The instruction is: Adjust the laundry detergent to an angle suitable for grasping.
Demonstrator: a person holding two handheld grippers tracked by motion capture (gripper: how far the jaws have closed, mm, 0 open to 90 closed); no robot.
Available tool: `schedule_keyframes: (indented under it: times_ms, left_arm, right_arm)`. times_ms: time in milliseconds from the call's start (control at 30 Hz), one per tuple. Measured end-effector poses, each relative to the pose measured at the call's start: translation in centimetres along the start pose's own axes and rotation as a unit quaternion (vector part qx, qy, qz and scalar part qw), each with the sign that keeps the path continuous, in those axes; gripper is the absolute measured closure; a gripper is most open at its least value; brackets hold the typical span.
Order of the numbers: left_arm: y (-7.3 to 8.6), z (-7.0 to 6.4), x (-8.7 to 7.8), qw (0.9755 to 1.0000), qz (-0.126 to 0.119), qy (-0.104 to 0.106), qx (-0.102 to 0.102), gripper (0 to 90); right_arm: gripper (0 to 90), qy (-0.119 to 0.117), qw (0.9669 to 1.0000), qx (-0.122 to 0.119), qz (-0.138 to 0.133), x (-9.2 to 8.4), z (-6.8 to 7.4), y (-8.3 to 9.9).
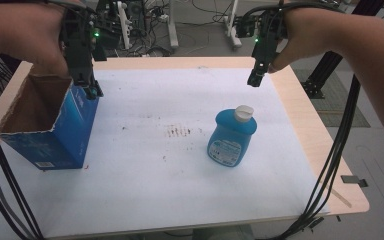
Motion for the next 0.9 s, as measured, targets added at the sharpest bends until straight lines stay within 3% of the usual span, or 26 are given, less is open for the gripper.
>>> schedule_keyframes:
  times_ms: [133, 333, 433, 900]
  left_arm:
    - [-0.1, 0.0, -0.1, 1.0000, -0.003, 0.002, -0.002, 3.2]
    - [0.0, 0.2, 0.5, 0.9999, 0.015, 0.000, -0.002, 3.2]
    - [0.0, 0.3, 0.4, 1.0000, 0.008, -0.002, -0.005, 3.3]
    - [0.0, 0.4, 0.9, 0.9998, 0.012, -0.002, -0.016, 3.2]
  right_arm:
    - [3.3, -0.003, 1.0000, 0.005, -0.001, 0.4, 0.0, 0.0]
    - [3.3, -0.007, 0.9999, 0.013, 0.001, 1.1, -0.3, 0.4]
    - [3.3, -0.006, 0.9999, 0.015, 0.004, 1.2, -0.5, 0.5]
    - [3.3, -0.006, 0.9999, 0.005, -0.007, 1.2, -0.7, 0.2]
Point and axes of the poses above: each handheld gripper's, and its own axes: x roughly forward along the jaws, y roughly out of its underside, z roughly to its left, the point moved 6 cm from there along x, roughly forward along the jaws, and after that the axes turned 2 degrees about -x, right-handed, at the moved point
